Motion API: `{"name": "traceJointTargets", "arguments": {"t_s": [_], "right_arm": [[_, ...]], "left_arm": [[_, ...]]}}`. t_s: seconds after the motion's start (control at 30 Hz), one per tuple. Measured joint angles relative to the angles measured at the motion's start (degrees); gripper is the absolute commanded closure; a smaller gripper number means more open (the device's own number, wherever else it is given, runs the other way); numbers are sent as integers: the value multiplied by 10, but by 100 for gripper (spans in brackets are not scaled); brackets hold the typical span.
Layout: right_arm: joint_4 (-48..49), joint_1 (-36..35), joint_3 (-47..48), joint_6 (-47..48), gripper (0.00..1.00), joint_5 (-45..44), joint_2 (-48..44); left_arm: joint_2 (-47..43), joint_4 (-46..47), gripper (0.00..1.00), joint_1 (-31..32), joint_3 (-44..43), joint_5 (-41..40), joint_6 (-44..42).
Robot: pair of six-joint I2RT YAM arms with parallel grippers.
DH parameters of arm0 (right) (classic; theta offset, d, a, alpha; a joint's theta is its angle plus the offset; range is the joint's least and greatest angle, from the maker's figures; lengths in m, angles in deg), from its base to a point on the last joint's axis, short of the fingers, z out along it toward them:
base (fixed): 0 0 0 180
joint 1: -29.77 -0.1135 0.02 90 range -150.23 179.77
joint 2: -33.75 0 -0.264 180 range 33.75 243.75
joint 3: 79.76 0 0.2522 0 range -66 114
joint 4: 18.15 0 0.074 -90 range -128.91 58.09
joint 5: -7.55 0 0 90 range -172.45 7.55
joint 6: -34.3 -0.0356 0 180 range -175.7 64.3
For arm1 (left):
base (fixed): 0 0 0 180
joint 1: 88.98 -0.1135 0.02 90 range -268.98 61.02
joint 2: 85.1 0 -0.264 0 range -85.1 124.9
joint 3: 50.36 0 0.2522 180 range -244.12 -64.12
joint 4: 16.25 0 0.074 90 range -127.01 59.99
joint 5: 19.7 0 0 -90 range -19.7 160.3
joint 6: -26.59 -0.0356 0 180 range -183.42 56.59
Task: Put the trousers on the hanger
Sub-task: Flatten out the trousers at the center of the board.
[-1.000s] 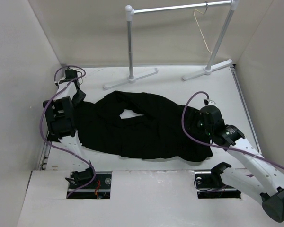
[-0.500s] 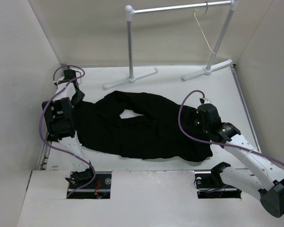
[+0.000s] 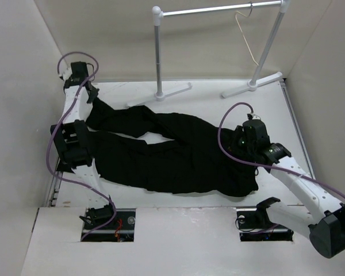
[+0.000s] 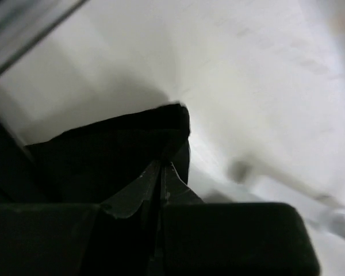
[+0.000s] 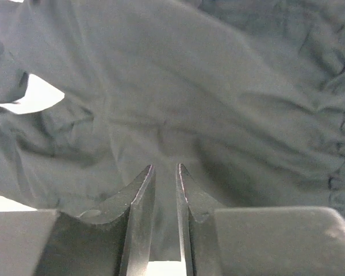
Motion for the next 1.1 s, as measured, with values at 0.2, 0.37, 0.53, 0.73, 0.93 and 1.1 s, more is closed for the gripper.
{"name": "traceJointTargets", "arguments": {"t_s": [0.2,0.37,0.53,0.73,0.93,1.1], "right_arm": [[16,4,4,2,63,0,10],[22,4,4,1,47,-1,9],[23,7,4,0,30,-11,1],[23,62,4,2,36,-37,4],[25,160,12,1,34,-86,89],[28,211,33,-8,35,-136,169]], "left_arm": [[-116,18,98,19,-37,-2,19],[-174,42,98,-9,-15,-2,41],[-114,34,99,-56,-7,10,73],[-69,8,98,-69,-6,2,86],[-69,23,99,-59,-9,6,94],[-70,46,99,-39,-3,17,103]]}}
